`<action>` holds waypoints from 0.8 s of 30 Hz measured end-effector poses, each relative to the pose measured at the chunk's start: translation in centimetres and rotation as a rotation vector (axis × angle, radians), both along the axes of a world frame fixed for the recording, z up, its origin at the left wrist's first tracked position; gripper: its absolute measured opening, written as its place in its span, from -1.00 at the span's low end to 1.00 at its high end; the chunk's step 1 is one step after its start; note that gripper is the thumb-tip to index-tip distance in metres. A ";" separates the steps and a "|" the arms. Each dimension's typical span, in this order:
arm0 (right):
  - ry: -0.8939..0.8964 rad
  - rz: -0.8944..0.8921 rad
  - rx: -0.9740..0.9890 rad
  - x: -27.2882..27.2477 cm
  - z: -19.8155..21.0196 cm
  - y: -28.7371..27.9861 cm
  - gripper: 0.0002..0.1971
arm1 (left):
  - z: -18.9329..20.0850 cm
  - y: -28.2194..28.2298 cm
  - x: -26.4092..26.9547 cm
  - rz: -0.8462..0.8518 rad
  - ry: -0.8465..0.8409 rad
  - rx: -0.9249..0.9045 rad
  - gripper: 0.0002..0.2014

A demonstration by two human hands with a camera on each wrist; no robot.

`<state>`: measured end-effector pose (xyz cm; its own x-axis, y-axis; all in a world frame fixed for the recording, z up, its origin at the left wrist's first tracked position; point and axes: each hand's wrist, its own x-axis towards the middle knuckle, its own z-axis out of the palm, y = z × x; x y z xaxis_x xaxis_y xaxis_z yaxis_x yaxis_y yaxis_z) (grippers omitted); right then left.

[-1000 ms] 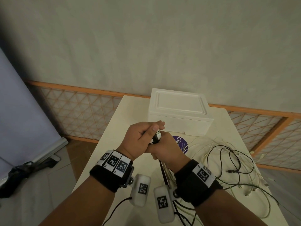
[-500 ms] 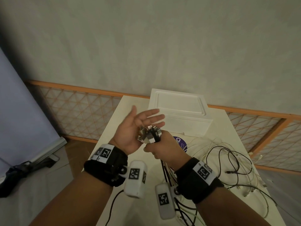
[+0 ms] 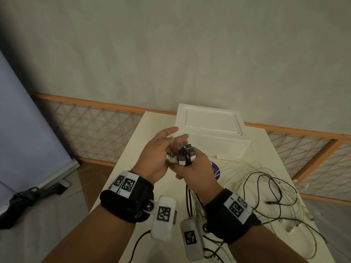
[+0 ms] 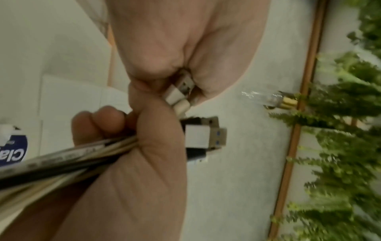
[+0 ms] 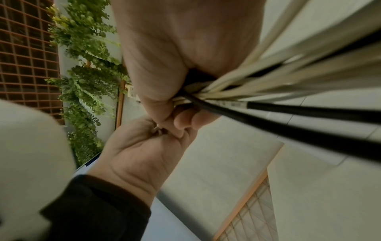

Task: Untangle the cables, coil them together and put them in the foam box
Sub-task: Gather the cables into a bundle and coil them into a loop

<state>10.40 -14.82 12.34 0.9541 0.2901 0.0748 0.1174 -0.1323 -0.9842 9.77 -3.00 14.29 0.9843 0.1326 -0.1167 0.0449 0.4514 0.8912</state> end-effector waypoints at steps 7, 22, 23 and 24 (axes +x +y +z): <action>0.022 -0.048 -0.014 0.7 -0.2 -1.1 -0.77 | -1.2 2.5 -0.3 -0.026 0.050 0.509 -0.79; -0.155 -0.069 -0.167 0.0 -1.2 -0.1 -0.74 | -1.0 2.0 0.0 0.032 0.043 0.423 -0.90; -0.165 -0.083 -0.163 0.0 -1.2 -0.1 -0.74 | -1.0 2.0 0.0 0.049 0.029 0.446 -0.90; -0.178 -0.095 -0.164 -0.1 -1.0 -0.2 -0.73 | -0.9 2.0 0.0 0.068 0.011 0.473 -0.90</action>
<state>10.34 -15.03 11.29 0.9537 0.2218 0.2032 0.2662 -0.3075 -0.9136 9.75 -1.00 13.35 0.9706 0.2377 -0.0380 0.0395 -0.0014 0.9992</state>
